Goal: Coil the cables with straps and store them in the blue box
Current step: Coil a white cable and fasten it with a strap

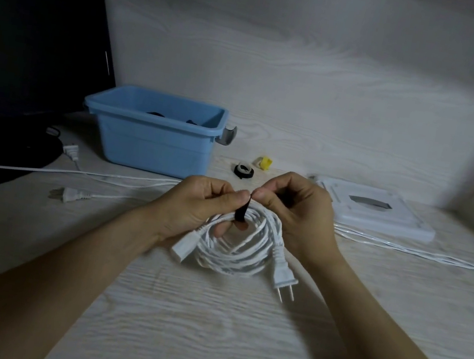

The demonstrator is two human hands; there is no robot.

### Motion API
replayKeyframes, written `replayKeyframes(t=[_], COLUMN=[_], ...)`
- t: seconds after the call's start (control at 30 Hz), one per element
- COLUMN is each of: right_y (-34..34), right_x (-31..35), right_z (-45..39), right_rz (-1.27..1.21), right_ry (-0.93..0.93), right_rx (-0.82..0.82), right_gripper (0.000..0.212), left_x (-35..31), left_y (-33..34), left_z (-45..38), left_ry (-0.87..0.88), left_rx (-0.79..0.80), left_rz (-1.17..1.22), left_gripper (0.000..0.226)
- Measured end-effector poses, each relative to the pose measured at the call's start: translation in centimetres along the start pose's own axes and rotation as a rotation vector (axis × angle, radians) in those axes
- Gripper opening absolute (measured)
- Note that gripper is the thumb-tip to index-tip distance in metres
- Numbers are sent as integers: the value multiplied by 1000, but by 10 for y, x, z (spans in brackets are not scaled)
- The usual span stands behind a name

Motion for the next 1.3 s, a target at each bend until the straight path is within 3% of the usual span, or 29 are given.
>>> replayKeyframes(t=[0.1, 0.23, 0.33, 0.43, 0.6, 0.67, 0.77, 0.87, 0.93, 1.1, 1.3], right_y=[1, 2, 2, 4, 5, 6, 6, 5, 5, 11, 10], right_x=[-1, -10, -14, -21, -25, -30, -28, -23, -25, -25, -24], right_z=[0, -3, -4, -8, -10, -11, -11, -8, -7, -7, -6], right_rz=[-74, -144, -96, 8, -5, -33, 69, 198, 184, 251, 205], right_ry=[1, 40, 67, 100, 27, 79, 11, -49, -3, 7, 67], right_rx=[-54, -104, -61, 83, 93, 133, 156, 189, 197, 197, 275], right_gripper=[16, 14, 29, 3, 12, 11, 17, 18, 20, 16, 21], left_x=[-2, -3, 1, 4, 11, 14, 11, 1, 1, 0, 5], left_y=[-2, -6, -9, -9, -11, -12, -20, -20, -20, -17, -16], left_z=[-1, -2, -5, -6, -8, -8, -8, -7, -6, -3, -3], left_ry=[31, 68, 119, 156, 121, 88, 170, 330, 353, 396, 367], left_rx=[-28, 48, -46, -130, -251, -325, -365, -251, -229, -261, -293], left_rz=[59, 117, 138, 95, 113, 135, -117, -515, -616, -663, -558], left_gripper=[24, 13, 14, 21, 20, 15, 18, 26, 28, 35, 31])
Point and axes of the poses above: each hand's wrist, its own z-axis away from the middle knuckle, its own y-axis out of the palm, x = y × z, the point moved 5 cm from there along -z, towards the middle knuckle, and after that the axes turned 15 degrees about y, right-handed, at the moved point
